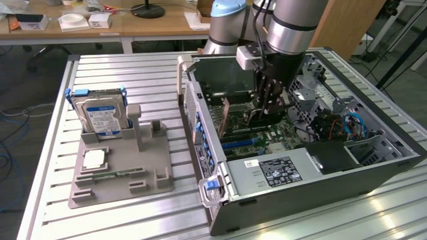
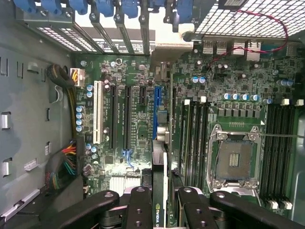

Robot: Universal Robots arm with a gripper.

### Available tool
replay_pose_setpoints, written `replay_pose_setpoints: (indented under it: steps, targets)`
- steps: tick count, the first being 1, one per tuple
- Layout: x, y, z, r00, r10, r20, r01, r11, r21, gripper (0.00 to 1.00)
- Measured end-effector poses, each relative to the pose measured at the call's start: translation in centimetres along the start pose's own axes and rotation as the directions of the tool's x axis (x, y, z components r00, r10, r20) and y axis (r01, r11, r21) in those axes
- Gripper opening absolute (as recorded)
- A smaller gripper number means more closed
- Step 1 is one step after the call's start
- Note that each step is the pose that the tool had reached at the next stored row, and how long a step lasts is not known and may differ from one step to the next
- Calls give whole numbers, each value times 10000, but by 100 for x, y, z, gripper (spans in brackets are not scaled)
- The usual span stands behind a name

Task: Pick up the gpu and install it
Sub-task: 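Insert the gpu into the slot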

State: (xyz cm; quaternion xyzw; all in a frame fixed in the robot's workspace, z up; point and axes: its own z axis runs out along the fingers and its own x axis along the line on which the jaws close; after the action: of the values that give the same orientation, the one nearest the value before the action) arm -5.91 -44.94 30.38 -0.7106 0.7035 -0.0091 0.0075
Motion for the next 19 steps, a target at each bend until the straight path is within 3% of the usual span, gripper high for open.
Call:
replay_pose_setpoints:
  steps: [16,19]
  targets:
    - [47,18,72,10000,-2,-25,2,10000,1,26]
    - [50,67,118,10000,-2,-28,2,10000,6,26]
